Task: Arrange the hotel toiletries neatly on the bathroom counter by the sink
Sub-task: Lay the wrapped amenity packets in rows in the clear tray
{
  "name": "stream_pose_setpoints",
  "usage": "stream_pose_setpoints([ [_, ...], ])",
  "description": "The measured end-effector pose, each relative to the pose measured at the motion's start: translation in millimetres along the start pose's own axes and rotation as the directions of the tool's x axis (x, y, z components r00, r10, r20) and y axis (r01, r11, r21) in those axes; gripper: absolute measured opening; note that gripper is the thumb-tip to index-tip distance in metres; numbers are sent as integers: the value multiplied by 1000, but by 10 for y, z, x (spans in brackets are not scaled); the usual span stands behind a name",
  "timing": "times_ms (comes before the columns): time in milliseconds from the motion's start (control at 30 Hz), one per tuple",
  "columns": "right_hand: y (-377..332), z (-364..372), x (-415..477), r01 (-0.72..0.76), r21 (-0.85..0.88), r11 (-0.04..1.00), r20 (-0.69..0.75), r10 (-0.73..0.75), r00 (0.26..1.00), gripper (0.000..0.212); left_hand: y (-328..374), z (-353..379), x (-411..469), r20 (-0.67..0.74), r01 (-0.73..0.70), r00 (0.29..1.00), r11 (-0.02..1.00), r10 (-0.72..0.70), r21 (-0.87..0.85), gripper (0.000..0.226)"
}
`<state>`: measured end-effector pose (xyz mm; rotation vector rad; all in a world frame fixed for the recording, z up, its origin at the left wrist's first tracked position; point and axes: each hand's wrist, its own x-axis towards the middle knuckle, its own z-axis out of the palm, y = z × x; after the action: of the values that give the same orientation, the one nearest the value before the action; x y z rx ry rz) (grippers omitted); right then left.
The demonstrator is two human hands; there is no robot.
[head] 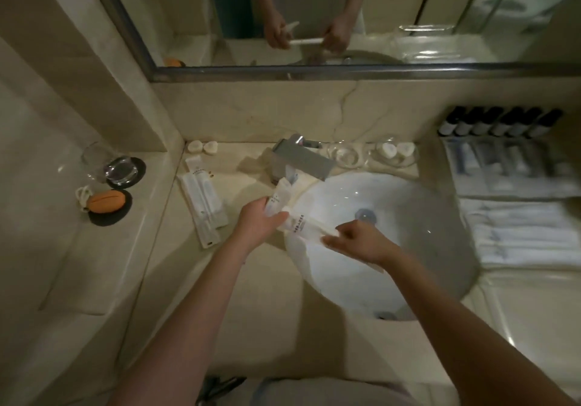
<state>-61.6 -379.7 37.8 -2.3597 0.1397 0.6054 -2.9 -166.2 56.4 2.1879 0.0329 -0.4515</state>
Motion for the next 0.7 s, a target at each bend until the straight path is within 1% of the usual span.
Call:
stream_pose_setpoints([
  [67, 166, -95, -105, -8, -68, 998, -45, 5, 999, 46, 121, 193, -47, 8, -9, 1000, 1000, 10, -22, 22],
  [167, 364, -210, -233, -6, -133, 991, -152, -14, 988, 31, 303, 456, -126, 32, -25, 999, 999, 26, -23, 24],
  [200, 435, -253, -288, 8, -143, 990, -205, -37, 978, 30, 380, 570, -161, 40, -32, 999, 999, 33, -12, 24],
  [300, 676, -353, -454, 76, -131, 988, -338, -117, 934, 34, 587, 924, -259, 78, -65, 995, 997, 62, 37, 25],
  [367, 874, -400, -554, 97, -149, 984, -395, -149, 907, 38, 696, 1138, -297, 104, -85, 992, 994, 78, 63, 21],
  [400, 980, -430, -603, 84, -156, 984, -415, -142, 899, 39, 750, 1234, -310, 111, -93, 990, 993, 84, 78, 20],
  [467, 1204, -507, -704, 38, -153, 987, -462, -106, 881, 35, 850, 1414, -327, 119, -116, 987, 987, 103, 108, 19],
  [533, 1450, -595, -807, -8, -150, 989, -497, -68, 865, 31, 944, 1575, -341, 127, -134, 985, 983, 118, 129, 23],
  [600, 1679, -690, -918, -37, -157, 987, -515, -50, 856, 29, 1027, 1719, -335, 143, -140, 983, 978, 118, 156, 28],
  [700, 2014, -818, -1058, -57, -149, 987, -532, -32, 846, 25, 1158, 1935, -319, 184, -178, 973, 956, 137, 233, 28],
])
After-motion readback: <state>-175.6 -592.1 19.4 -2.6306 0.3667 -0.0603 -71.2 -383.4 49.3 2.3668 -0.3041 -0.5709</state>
